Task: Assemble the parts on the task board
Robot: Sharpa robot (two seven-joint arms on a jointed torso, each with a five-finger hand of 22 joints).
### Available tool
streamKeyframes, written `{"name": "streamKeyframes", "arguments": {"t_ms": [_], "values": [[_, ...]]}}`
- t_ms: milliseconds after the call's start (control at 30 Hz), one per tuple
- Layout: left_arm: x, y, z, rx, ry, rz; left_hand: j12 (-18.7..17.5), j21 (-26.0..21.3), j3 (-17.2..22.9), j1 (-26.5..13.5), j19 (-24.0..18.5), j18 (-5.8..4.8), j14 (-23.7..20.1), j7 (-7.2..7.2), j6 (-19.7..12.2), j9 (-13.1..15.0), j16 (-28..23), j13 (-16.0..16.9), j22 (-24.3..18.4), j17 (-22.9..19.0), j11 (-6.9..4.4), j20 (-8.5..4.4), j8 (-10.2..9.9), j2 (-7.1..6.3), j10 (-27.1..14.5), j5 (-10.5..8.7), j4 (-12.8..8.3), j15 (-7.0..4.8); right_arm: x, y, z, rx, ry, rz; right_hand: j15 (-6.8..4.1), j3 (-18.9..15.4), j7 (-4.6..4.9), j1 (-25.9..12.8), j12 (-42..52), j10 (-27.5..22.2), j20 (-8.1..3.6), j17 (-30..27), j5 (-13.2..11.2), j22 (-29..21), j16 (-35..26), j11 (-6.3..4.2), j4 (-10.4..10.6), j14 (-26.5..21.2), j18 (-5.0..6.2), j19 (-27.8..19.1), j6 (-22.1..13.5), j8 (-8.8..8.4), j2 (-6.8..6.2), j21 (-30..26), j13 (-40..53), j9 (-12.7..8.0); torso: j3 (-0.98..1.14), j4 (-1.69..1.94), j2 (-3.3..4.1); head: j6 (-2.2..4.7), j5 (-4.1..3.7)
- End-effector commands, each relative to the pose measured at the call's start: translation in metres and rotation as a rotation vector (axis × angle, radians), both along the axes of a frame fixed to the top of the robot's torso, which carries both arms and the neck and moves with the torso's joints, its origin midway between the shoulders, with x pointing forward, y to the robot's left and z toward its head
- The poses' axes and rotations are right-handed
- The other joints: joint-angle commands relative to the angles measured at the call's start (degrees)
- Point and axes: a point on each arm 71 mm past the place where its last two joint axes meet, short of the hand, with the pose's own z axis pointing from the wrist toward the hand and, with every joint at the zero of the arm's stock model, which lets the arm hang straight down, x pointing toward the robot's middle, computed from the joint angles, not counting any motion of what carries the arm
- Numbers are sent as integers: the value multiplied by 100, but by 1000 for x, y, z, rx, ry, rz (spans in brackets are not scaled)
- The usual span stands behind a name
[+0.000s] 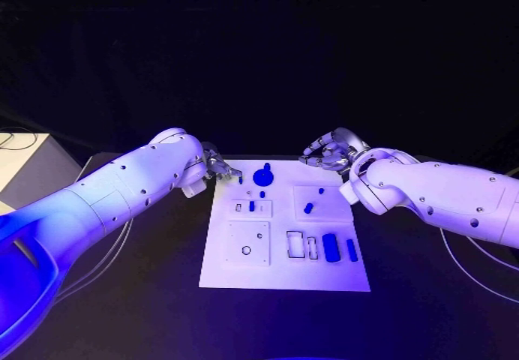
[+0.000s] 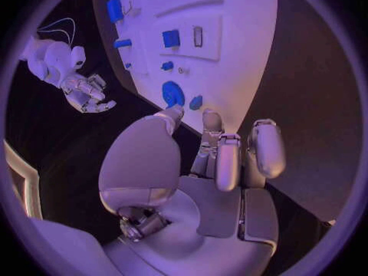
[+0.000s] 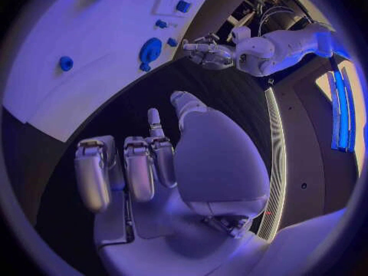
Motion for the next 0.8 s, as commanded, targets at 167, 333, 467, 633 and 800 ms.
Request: {"name": "streamKeyframes", "arguments": {"t_ms": [167, 333, 467, 633, 800], "values": [[1, -7, 1, -15, -9, -7, 35, 36, -14, -63, 50, 8, 424, 12, 16, -10, 41, 5, 12, 1100, 23, -2, -15, 7, 3, -12, -6, 46, 0, 4, 3, -2, -19, 14, -10, 26, 7, -56, -29, 244, -22, 1426, 38, 1408, -13, -18, -5, 576, 1, 536, -44, 27, 15, -19, 1182, 5, 13, -9, 72, 43, -1], [2, -9, 1, -20, -11, -3, 45, 42, -15, -90, 57, 6, 431, 10, 23, -12, 52, 14, 23, 1115, 22, -3, -10, 11, 12, -12, -1, 45, 0, 4, 3, -1, -20, 15, -10, 26, 7, -56, -29, 244, -22, 1426, 38, 1408, -13, -18, -5, 576, 1, 536, -44, 27, 15, -19, 1182, 5, 20, -10, 99, 58, -2], [2, -9, 2, -27, -15, 1, 45, 42, -15, -90, 57, 6, 431, 10, 23, -12, 52, 14, 23, 1115, 22, -3, -10, 11, 12, -12, -1, 45, 0, 4, 3, -1, -20, 14, -11, 35, 6, -63, -30, 244, -23, 1424, 53, 1404, -14, -18, -7, 576, 2, 533, -48, 29, 13, -26, 1181, 10, 18, -10, 110, 60, -7], [3, -11, 4, -33, -18, 0, 49, 51, -14, -104, 69, 2, 436, 8, 28, -13, 59, 15, 41, 1126, 21, -3, -6, 18, 15, -12, -1, 45, 0, 4, 4, -1, -21, 15, -11, 35, 6, -63, -30, 244, -23, 1424, 53, 1404, -14, -18, -7, 576, 2, 533, -48, 29, 13, -26, 1181, 10, 18, -12, 109, 47, -19], [4, -14, 7, -35, -20, -5, 50, 58, 17, -95, 76, 0, 442, 3, 32, -16, 68, 7, 52, 1139, 16, -4, 0, 48, 14, -11, -12, 42, 0, 5, 4, -1, -22, 14, -11, 35, 6, -63, -30, 244, -23, 1424, 53, 1404, -14, -18, -7, 576, 2, 533, -48, 29, 13, -26, 1181, 10, 23, -15, 113, 51, -13]]}}
